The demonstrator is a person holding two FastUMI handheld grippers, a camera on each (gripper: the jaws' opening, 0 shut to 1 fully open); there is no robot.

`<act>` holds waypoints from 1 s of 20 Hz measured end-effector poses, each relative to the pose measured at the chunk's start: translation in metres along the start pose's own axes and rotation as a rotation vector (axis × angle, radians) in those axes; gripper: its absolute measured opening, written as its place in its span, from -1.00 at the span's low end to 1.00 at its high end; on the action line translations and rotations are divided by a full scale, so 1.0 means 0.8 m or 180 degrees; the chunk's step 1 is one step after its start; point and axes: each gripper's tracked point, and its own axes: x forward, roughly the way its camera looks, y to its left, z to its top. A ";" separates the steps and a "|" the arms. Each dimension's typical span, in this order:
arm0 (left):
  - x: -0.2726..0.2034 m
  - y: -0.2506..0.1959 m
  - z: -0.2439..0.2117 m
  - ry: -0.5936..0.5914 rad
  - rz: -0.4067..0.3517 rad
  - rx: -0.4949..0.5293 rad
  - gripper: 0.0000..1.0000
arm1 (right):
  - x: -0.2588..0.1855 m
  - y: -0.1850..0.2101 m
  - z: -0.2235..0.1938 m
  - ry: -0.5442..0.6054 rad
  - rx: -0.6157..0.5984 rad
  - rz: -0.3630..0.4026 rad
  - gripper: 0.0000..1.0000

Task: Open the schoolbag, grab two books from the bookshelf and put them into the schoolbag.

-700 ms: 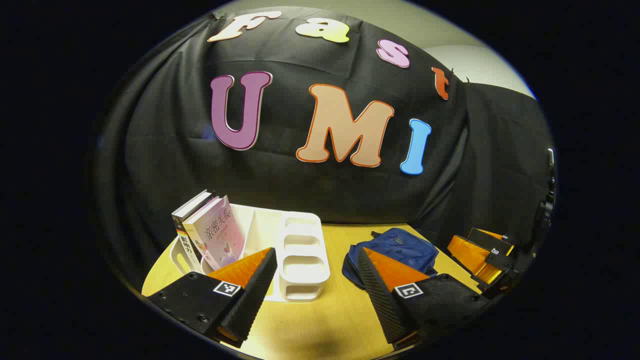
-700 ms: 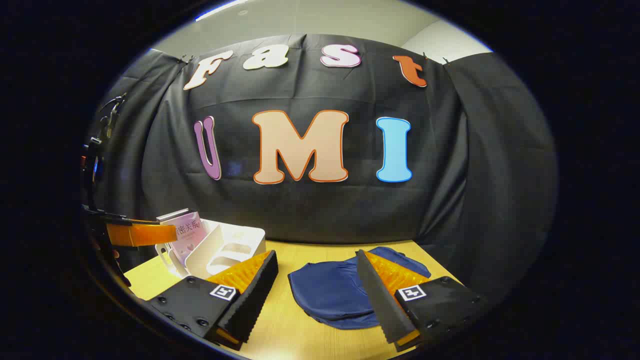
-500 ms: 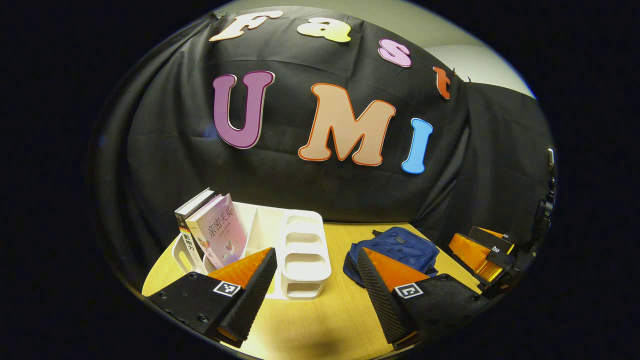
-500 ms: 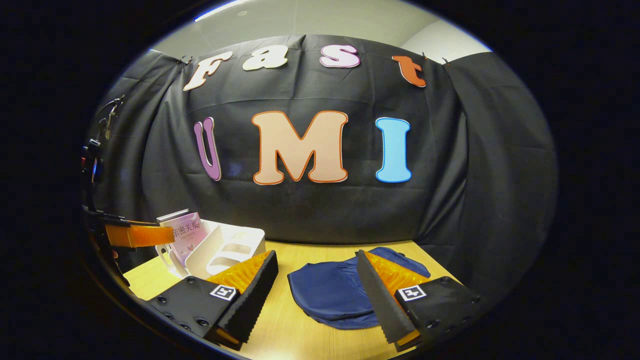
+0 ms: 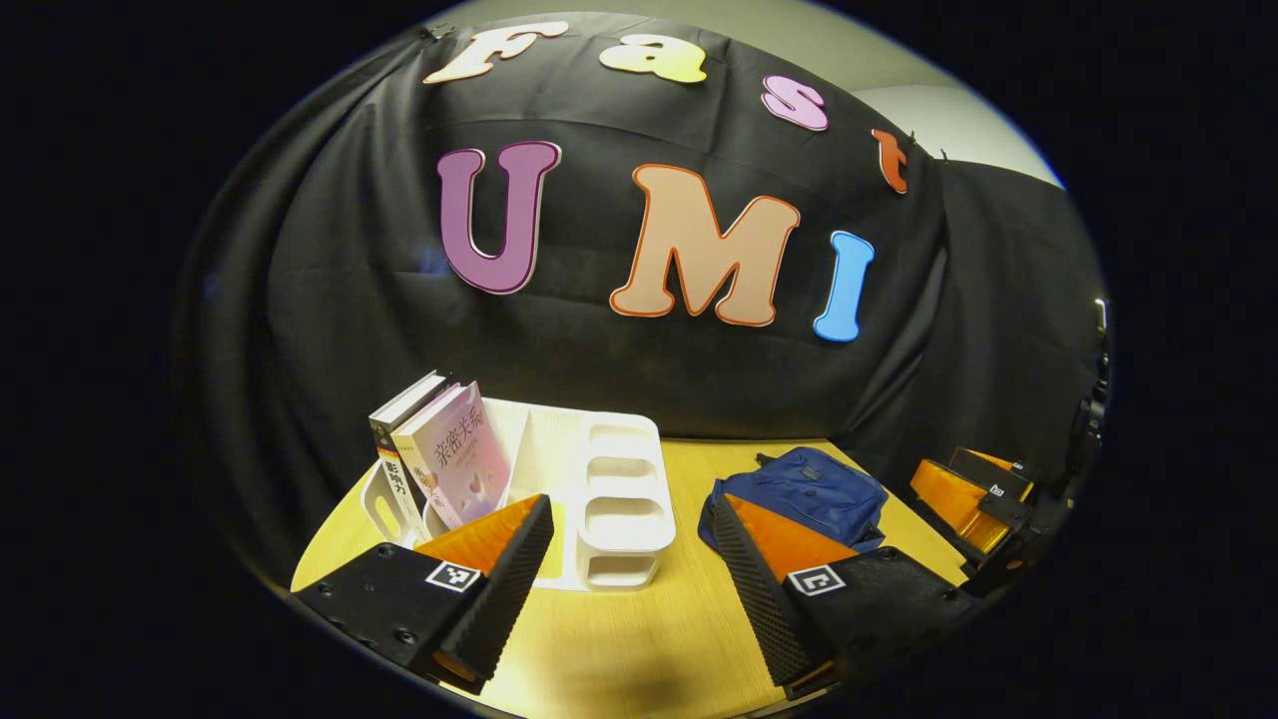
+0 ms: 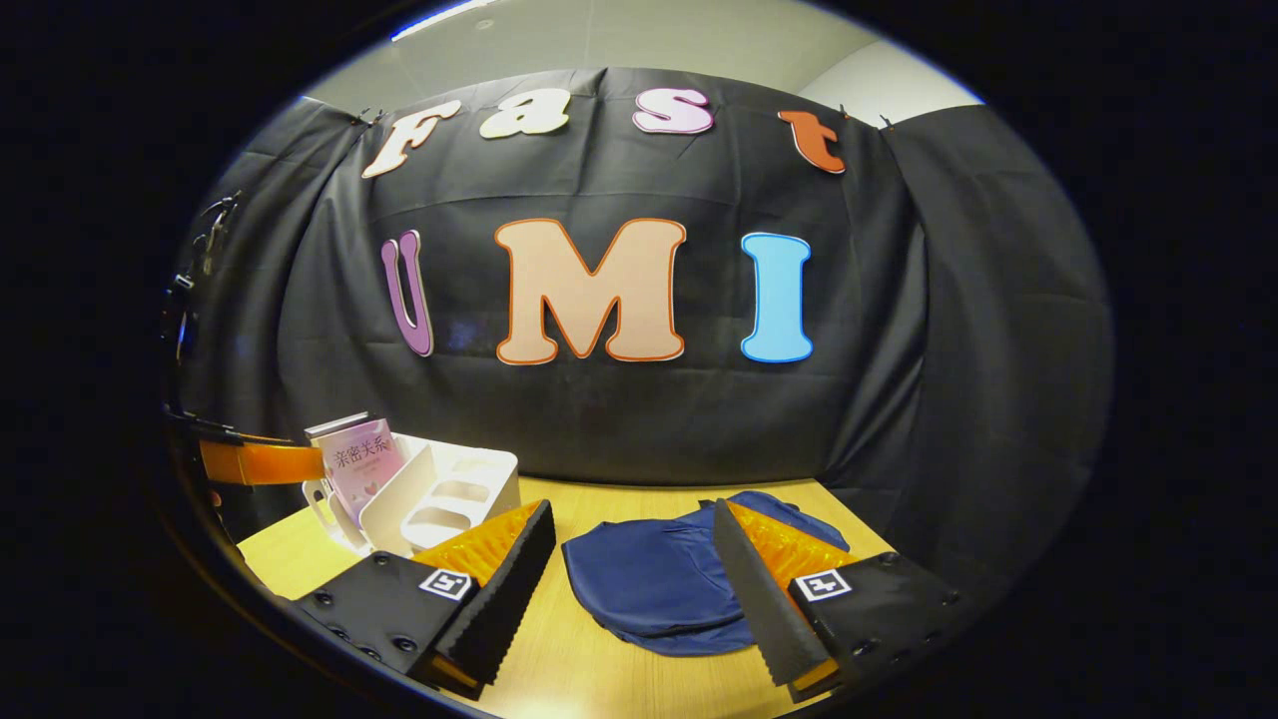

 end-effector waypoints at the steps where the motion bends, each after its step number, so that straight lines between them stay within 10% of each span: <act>1: 0.000 0.001 -0.003 0.0005 0.0016 0.0003 0.90 | 0.000 -0.005 -0.003 0.0010 0.0000 -0.0026 0.99; 13: 0.004 0.008 -0.002 0.0005 0.0151 0.0014 0.89 | 0.024 -0.122 -0.106 0.0409 -0.0991 -0.0724 0.94; 20: 0.003 0.016 -0.008 0.0065 0.0281 -0.0024 0.83 | 0.044 -0.144 -0.182 0.0711 -0.2084 -0.0744 0.96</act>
